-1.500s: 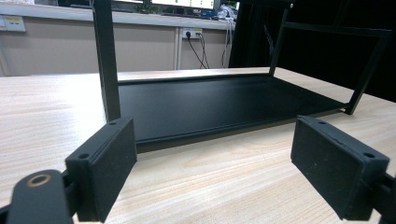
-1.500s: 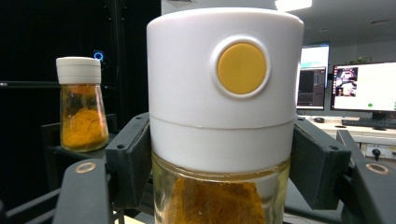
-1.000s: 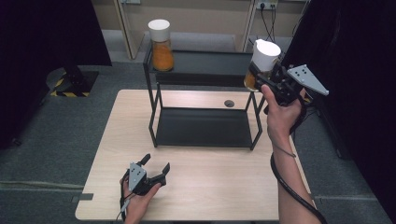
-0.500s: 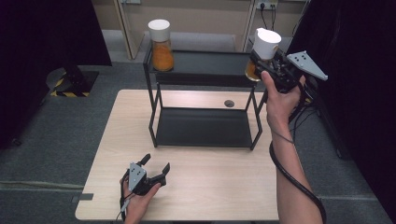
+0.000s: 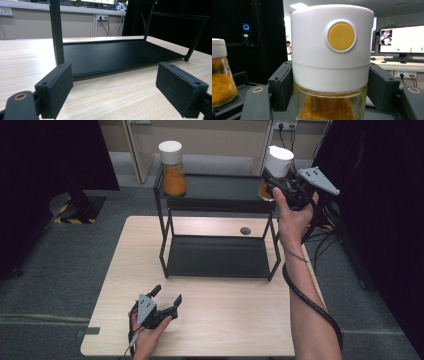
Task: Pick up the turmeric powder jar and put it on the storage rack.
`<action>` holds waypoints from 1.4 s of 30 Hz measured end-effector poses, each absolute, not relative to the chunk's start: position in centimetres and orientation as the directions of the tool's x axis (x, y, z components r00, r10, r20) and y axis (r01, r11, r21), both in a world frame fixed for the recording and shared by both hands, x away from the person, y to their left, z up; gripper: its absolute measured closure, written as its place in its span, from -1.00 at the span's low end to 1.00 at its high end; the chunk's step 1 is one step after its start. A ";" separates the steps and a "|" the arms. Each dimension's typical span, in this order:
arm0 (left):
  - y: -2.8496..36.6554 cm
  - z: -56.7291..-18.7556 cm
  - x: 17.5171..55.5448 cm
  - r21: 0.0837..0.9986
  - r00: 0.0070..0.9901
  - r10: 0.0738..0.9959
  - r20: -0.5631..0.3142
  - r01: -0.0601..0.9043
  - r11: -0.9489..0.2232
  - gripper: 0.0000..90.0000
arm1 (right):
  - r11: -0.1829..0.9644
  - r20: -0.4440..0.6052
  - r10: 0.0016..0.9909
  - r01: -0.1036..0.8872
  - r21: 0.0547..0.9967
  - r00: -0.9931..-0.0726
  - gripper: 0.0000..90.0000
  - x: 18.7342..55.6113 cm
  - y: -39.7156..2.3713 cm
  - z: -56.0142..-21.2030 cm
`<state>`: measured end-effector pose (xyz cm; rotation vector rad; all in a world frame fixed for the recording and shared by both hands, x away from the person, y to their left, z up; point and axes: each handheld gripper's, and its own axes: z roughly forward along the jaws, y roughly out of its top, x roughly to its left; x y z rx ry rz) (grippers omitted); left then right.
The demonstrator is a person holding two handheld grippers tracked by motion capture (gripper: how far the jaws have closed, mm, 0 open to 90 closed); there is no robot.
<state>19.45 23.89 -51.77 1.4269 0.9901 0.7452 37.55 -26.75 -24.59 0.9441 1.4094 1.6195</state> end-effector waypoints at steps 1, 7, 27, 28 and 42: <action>23.9 -51.8 19.4 0.989 0.436 0.894 -0.104 0.143 0.046 -0.69 | -0.080 0.038 0.906 -0.081 0.993 -0.421 -0.31 37.7 -26.6 -24.5; 23.9 -51.8 19.4 0.989 0.437 0.894 -0.101 0.142 0.043 -0.69 | -0.063 0.026 0.913 -0.078 0.995 -0.407 -0.31 38.5 -25.9 -24.3; 23.9 -51.8 19.4 0.989 0.438 0.893 -0.104 0.142 0.045 -0.69 | -0.066 0.042 0.925 -0.052 0.996 -0.378 -0.32 40.7 -24.9 -24.2; 23.9 -51.8 19.4 0.989 0.438 0.893 -0.103 0.141 0.045 -0.69 | -0.065 0.042 0.925 -0.049 0.997 -0.376 -0.31 40.8 -24.9 -24.2; 23.9 -51.8 19.4 0.989 0.439 0.893 -0.101 0.141 0.042 -0.69 | -0.061 0.039 0.928 -0.049 0.997 -0.369 -0.32 41.2 -25.0 -24.5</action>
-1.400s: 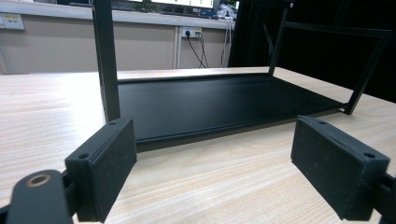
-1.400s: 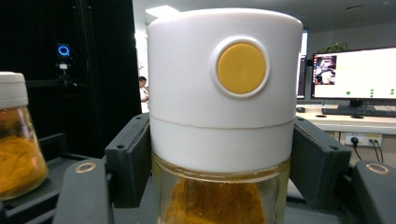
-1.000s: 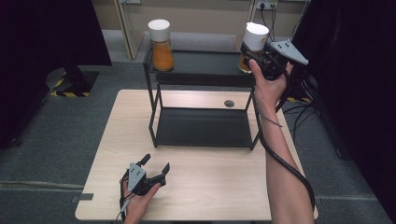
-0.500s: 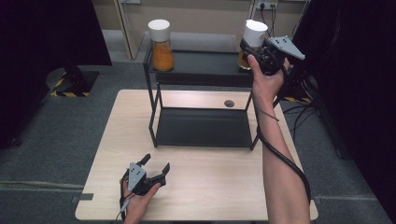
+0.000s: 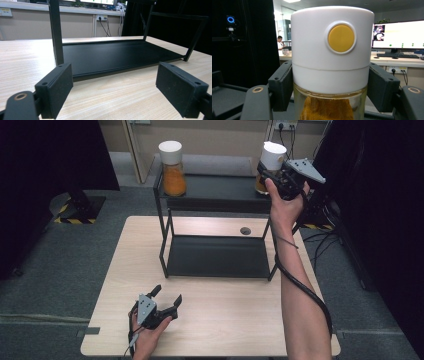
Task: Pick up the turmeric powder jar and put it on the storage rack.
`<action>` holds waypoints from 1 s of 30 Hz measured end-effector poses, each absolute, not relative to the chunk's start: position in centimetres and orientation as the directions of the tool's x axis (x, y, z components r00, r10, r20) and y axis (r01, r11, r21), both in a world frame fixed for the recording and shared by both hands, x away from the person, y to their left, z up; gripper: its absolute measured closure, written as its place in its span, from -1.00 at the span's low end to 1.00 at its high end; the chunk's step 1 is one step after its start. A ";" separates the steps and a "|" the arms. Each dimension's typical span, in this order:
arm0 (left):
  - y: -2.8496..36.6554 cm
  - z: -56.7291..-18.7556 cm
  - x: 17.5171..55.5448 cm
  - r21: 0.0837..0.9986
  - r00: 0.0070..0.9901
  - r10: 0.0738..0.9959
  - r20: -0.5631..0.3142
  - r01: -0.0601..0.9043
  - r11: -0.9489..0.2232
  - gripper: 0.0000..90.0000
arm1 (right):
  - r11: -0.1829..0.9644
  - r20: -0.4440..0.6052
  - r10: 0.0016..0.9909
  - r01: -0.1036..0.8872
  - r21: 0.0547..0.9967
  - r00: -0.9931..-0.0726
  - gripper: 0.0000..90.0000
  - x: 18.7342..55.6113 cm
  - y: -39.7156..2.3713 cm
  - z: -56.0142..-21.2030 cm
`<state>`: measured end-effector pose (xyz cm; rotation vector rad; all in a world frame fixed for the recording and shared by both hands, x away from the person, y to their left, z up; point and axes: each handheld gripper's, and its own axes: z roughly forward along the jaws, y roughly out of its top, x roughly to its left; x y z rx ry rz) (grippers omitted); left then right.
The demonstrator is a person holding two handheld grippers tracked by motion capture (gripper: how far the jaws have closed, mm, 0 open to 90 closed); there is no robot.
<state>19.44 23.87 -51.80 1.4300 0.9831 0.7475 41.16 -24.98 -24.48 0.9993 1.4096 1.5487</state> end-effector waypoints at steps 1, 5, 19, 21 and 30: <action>23.9 -51.8 19.4 0.989 0.439 0.893 -0.100 0.141 0.041 -0.69 | -0.061 0.037 0.929 -0.053 0.997 -0.369 -0.32 41.1 -25.0 -24.6; 23.8 -51.8 19.4 0.989 0.438 0.893 -0.099 0.140 0.042 -0.69 | -0.037 0.008 0.930 -0.072 0.997 -0.366 -0.32 40.9 -24.8 -24.9; 23.9 -51.7 19.5 0.988 0.439 0.893 -0.103 0.149 0.041 -0.69 | -0.057 0.048 0.908 -0.011 0.998 -0.416 -0.80 40.0 -26.3 -24.4; 23.9 -51.7 19.5 0.988 0.438 0.893 -0.102 0.148 0.040 -0.69 | -0.052 0.040 0.906 -0.018 0.998 -0.421 -0.85 39.6 -26.6 -24.5; 23.8 -51.7 19.5 0.989 0.437 0.894 -0.100 0.145 0.040 -0.69 | -0.053 0.052 0.881 0.010 0.999 -0.470 -0.88 38.1 -27.6 -25.0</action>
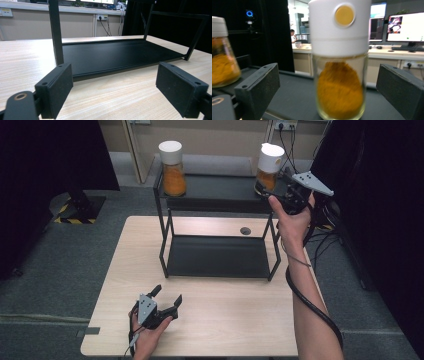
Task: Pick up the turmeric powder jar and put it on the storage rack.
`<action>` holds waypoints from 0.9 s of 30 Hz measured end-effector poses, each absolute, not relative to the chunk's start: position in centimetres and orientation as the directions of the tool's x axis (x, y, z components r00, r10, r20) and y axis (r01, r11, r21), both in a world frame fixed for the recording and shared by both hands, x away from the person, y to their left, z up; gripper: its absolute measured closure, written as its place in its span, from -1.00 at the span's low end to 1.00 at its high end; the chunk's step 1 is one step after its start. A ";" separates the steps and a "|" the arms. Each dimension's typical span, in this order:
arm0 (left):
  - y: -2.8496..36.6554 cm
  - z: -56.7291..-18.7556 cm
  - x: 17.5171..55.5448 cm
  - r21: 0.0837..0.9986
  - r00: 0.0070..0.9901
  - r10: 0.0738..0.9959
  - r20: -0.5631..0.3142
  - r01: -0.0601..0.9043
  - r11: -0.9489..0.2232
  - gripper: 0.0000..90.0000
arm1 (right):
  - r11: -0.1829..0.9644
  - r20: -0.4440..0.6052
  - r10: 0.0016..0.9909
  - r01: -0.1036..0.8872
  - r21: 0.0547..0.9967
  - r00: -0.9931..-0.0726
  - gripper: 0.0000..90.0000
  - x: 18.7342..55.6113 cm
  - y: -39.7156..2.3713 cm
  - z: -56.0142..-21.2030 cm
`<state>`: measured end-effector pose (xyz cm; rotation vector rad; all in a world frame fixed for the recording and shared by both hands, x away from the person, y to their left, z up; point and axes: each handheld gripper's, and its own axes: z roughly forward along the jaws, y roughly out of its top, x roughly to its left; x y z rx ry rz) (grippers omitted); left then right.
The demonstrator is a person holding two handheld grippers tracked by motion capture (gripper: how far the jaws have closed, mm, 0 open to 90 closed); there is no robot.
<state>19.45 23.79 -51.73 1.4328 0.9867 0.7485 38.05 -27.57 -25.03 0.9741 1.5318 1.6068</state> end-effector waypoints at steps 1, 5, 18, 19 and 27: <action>23.8 -51.7 19.5 0.989 0.437 0.894 -0.101 0.145 0.041 -0.69 | -0.046 0.044 0.880 0.008 0.999 -0.473 -0.88 37.7 -27.6 -25.2; 23.7 -51.7 19.5 0.989 0.436 0.895 -0.098 0.147 0.037 -0.69 | -0.028 0.025 0.879 0.000 1.000 -0.476 -0.88 36.7 -27.7 -25.7; 23.6 -51.7 19.4 0.989 0.433 0.897 -0.093 0.141 0.035 -0.69 | 0.002 0.006 0.859 0.016 1.000 -0.512 -0.93 33.6 -28.4 -26.7; 23.6 -51.7 19.4 0.989 0.433 0.897 -0.093 0.141 0.034 -0.69 | 0.006 0.000 0.858 0.012 1.000 -0.514 -0.93 33.4 -28.4 -26.8; 23.7 -51.7 19.4 0.989 0.433 0.896 -0.100 0.145 0.041 -0.69 | 0.024 -0.011 0.844 0.018 1.000 -0.536 -0.93 32.1 -28.4 -27.7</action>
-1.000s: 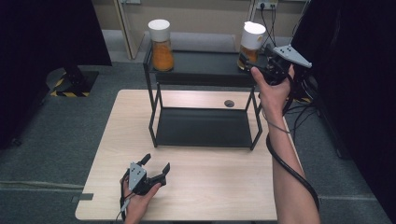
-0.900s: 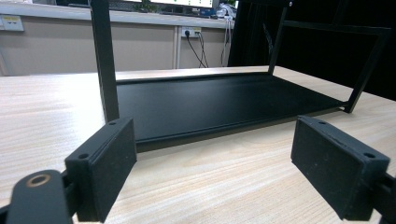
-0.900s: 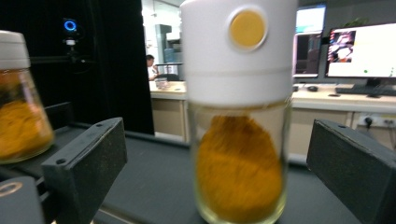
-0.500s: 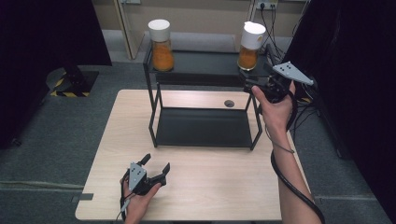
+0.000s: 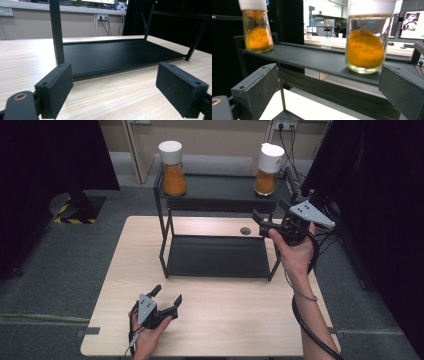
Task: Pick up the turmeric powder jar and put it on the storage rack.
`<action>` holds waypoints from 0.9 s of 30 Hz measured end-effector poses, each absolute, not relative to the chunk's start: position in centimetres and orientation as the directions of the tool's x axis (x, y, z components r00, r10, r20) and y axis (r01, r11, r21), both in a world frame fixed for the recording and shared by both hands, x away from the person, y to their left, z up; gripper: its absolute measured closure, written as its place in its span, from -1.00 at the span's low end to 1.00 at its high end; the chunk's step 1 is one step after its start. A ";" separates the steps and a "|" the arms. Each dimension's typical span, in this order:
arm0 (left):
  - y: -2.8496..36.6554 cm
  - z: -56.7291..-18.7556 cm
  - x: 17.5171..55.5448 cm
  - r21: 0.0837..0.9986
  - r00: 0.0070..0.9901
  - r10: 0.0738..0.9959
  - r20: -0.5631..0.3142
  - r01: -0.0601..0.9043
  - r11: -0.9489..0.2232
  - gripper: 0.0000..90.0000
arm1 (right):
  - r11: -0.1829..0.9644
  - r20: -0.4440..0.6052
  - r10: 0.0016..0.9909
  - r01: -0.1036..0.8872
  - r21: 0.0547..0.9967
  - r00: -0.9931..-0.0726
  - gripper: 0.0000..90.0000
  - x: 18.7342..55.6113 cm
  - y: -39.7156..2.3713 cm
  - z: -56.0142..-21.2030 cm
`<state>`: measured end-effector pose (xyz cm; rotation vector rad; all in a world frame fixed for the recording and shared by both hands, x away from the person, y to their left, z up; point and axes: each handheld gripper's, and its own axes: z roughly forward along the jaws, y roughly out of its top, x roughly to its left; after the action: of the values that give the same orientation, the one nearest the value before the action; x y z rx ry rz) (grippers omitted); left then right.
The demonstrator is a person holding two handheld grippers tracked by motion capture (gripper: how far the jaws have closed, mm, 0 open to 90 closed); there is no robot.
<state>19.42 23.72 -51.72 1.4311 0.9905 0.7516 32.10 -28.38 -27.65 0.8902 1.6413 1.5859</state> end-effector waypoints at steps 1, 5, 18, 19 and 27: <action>23.7 -51.7 19.4 0.989 0.433 0.896 -0.098 0.144 0.038 -0.69 | 0.028 -0.012 0.844 0.021 0.999 -0.536 -0.93 31.9 -28.3 -27.8; 23.7 -51.7 19.4 0.989 0.432 0.896 -0.098 0.145 0.038 -0.69 | 0.035 -0.021 0.835 0.015 0.999 -0.549 -0.93 30.8 -28.7 -29.1; 23.6 -51.7 19.4 0.989 0.431 0.898 -0.094 0.144 0.034 -0.69 | 0.073 -0.032 0.837 0.054 0.996 -0.547 -0.93 28.9 -29.7 -32.8; 23.6 -51.7 19.4 0.989 0.431 0.898 -0.091 0.142 0.032 -0.69 | 0.073 -0.028 0.837 0.059 0.996 -0.546 -0.93 28.9 -29.7 -33.0; 23.6 -51.7 19.4 0.989 0.431 0.898 -0.090 0.142 0.031 -0.69 | 0.058 -0.012 0.845 0.069 0.996 -0.534 -0.92 27.7 -30.0 -35.5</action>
<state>19.40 23.58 -51.68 1.4378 0.9878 0.7613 27.68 -30.00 -35.47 0.9220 1.6964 1.5405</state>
